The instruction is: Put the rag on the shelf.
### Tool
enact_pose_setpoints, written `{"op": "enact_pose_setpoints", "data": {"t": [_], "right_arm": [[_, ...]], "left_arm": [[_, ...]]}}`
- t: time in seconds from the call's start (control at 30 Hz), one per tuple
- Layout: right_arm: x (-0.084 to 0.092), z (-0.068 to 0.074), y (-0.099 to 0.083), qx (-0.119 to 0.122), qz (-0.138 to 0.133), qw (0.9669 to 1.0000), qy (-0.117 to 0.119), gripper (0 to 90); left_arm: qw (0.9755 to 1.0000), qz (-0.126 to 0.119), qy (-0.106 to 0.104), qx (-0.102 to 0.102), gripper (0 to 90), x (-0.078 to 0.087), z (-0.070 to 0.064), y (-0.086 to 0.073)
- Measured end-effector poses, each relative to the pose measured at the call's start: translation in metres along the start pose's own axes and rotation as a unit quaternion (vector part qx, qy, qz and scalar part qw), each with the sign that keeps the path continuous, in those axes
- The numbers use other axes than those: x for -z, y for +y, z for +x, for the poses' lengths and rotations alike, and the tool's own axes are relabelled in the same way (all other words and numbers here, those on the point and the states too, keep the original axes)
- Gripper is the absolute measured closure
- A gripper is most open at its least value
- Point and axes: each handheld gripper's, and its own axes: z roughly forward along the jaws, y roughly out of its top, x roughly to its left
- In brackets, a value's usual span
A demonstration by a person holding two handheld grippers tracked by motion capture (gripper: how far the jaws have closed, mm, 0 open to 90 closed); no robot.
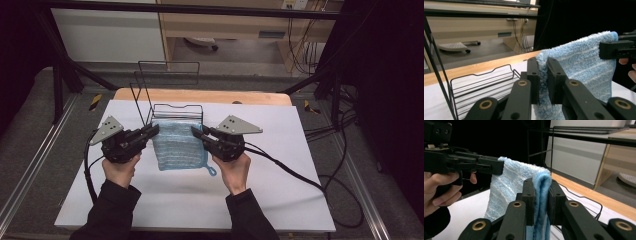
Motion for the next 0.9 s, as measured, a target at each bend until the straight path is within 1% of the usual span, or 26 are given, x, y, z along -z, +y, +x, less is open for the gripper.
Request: {"op": "enact_pose_setpoints", "data": {"t": [0.2, 0.33, 0.37, 0.4, 0.47, 0.7, 0.9], "right_arm": [[-0.001, 0.001, 0.008, 0.008, -0.012, 0.9999, -0.004, 78.9], [-0.001, 0.003, 0.019, 0.012, -0.029, 0.9995, -0.009, 79.0], [-0.001, 0.003, 0.019, 0.012, -0.029, 0.9995, -0.009, 79.0], [-0.002, 0.004, 0.023, 0.015, -0.036, 0.9992, -0.010, 79.0], [-0.002, 0.004, 0.024, 0.016, -0.037, 0.9991, -0.011, 79.0], [-0.005, 0.007, 0.043, 0.033, -0.059, 0.9975, -0.022, 79.0], [-0.006, 0.008, 0.059, 0.047, -0.070, 0.9961, -0.026, 79.0]], "left_arm": [[0.9999, -0.014, 0.004, -0.008, 81.5, 0.002, 0.001, 0.011], [0.9996, -0.023, 0.008, -0.016, 81.5, 0.004, 0.001, 0.022], [0.9995, -0.026, 0.008, -0.016, 81.5, 0.005, 0.001, 0.024], [0.9994, -0.028, 0.009, -0.018, 81.5, 0.006, 0.002, 0.027], [0.9992, -0.035, 0.010, -0.019, 81.5, 0.007, 0.003, 0.031], [0.9982, -0.054, 0.014, -0.022, 81.6, 0.010, 0.006, 0.048], [0.9971, -0.071, 0.017, -0.022, 81.5, 0.011, 0.008, 0.062]]}}
